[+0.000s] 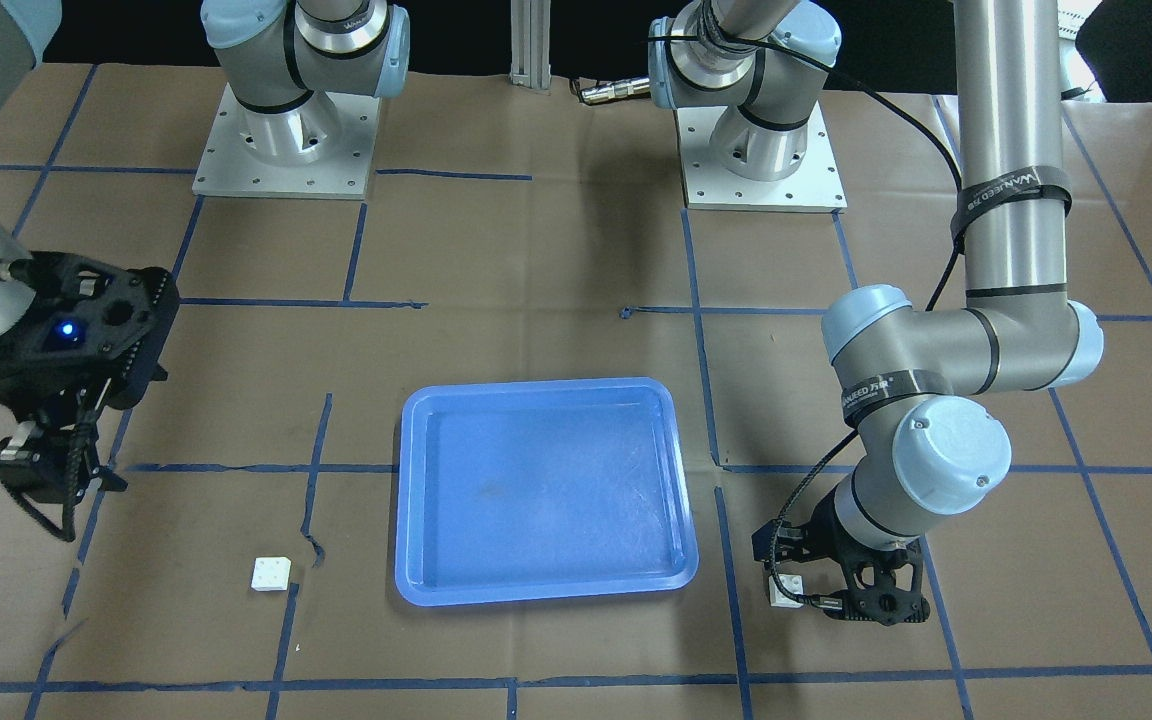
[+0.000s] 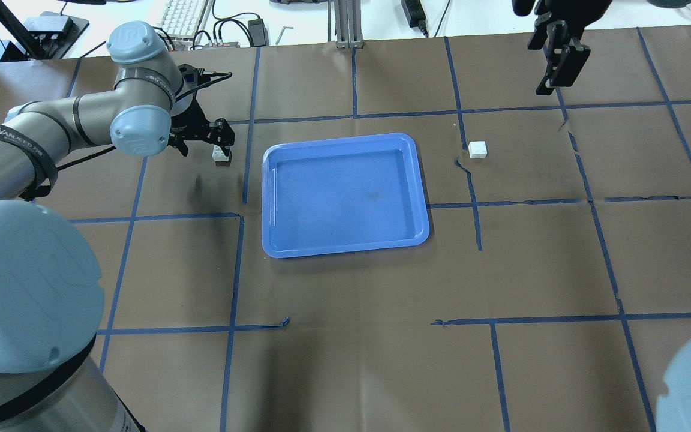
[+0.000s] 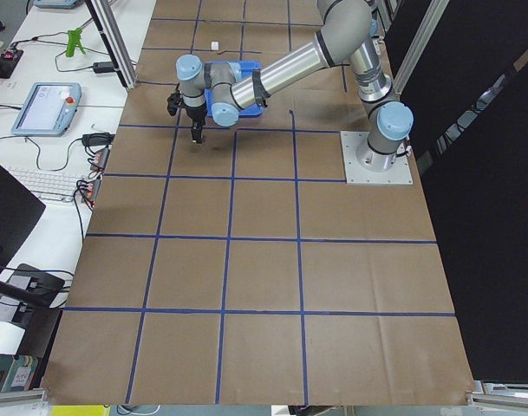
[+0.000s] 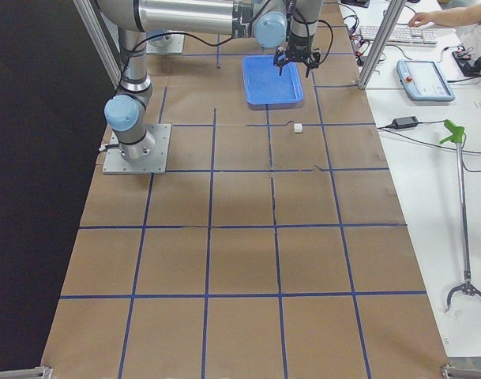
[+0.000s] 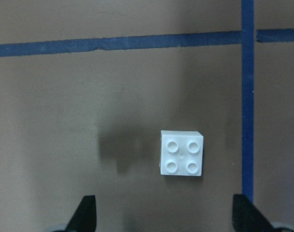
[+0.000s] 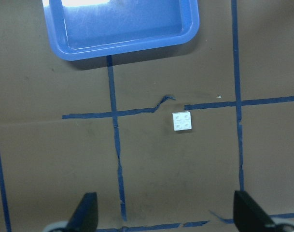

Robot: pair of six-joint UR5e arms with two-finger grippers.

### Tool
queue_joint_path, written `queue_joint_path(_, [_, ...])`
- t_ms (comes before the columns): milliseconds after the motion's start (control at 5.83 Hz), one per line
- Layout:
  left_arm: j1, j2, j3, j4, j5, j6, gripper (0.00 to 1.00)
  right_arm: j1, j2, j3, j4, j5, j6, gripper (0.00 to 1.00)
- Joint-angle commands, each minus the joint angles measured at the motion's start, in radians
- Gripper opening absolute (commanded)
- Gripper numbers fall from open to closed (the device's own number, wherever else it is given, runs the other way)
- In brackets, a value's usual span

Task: Assemble white blocks and place on blue tray

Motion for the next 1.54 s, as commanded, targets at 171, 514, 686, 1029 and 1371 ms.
queue_joint_path(171, [0.000,-0.052,0.000,0.074,-0.003,0.006,0.99,-0.008,0.095,-0.081,0.011,0.026,-0.030,1.00])
queue_joint_path(514, [-0.003,-0.054,-0.006,0.074,-0.013,0.009,0.77,-0.085,0.109,0.015,-0.007,0.207,-0.146,1.00])
queue_joint_path(686, [-0.003,-0.054,-0.006,0.077,-0.015,0.010,0.46,-0.129,0.115,0.099,-0.015,0.346,-0.196,1.00])
queue_joint_path(1029, [-0.003,-0.047,-0.005,0.080,-0.013,0.053,0.09,-0.188,0.150,0.280,-0.187,0.493,-0.307,1.00])
queue_joint_path(1371, [-0.017,-0.024,-0.011,0.076,-0.013,0.170,0.03,-0.219,0.225,0.368,-0.344,0.577,-0.385,0.99])
